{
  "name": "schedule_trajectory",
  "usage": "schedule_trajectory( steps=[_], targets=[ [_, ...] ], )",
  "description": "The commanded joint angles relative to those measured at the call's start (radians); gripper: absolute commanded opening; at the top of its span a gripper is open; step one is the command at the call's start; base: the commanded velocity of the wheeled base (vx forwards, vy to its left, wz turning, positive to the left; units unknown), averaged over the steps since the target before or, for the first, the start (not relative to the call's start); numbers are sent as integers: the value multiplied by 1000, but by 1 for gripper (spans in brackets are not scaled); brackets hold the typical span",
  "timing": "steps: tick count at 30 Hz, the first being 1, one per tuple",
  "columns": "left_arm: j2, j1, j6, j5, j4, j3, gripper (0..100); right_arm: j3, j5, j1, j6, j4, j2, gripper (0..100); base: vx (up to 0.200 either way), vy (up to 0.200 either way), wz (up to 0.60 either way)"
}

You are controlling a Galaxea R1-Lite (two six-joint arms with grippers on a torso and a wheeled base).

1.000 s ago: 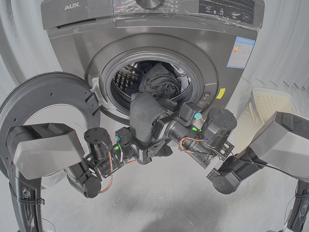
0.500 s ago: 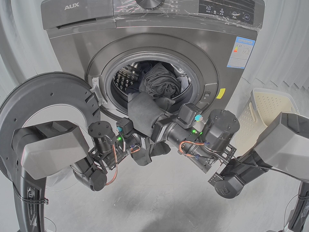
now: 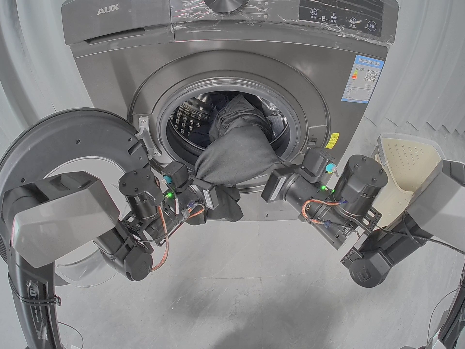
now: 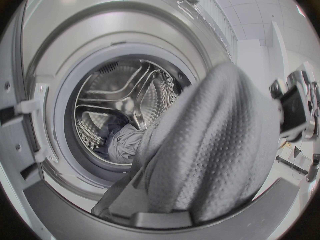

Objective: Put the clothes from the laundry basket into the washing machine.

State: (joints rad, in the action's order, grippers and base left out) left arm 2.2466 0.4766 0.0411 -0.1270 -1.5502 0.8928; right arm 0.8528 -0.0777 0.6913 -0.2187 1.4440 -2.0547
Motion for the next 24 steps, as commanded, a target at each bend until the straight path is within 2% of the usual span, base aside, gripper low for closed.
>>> schedule_trajectory(
  steps=[1, 6, 10, 20, 21, 24],
  targets=[
    [-76, 2, 3, 6, -1, -20, 0, -58, -1, -24, -13, -2, 10, 0, 0, 0, 0],
    [-127, 13, 11, 6, -1, -52, 0, -110, -2, -35, -16, 1, -42, 0, 0, 0, 0],
    [-156, 20, 22, 6, -1, -84, 0, -109, -1, -27, -16, 6, -71, 0, 0, 0, 0],
    [-176, 20, 23, 6, -2, -103, 0, -109, 9, -15, -8, 38, -53, 0, 0, 0, 0],
    [-180, 20, 25, 7, -2, -104, 0, -110, 9, -9, -7, 41, -41, 100, 0, 0, 0],
    [-214, 10, 26, 6, -2, -114, 0, -141, 12, 16, 1, 41, -12, 100, 0, 0, 0]
  ],
)
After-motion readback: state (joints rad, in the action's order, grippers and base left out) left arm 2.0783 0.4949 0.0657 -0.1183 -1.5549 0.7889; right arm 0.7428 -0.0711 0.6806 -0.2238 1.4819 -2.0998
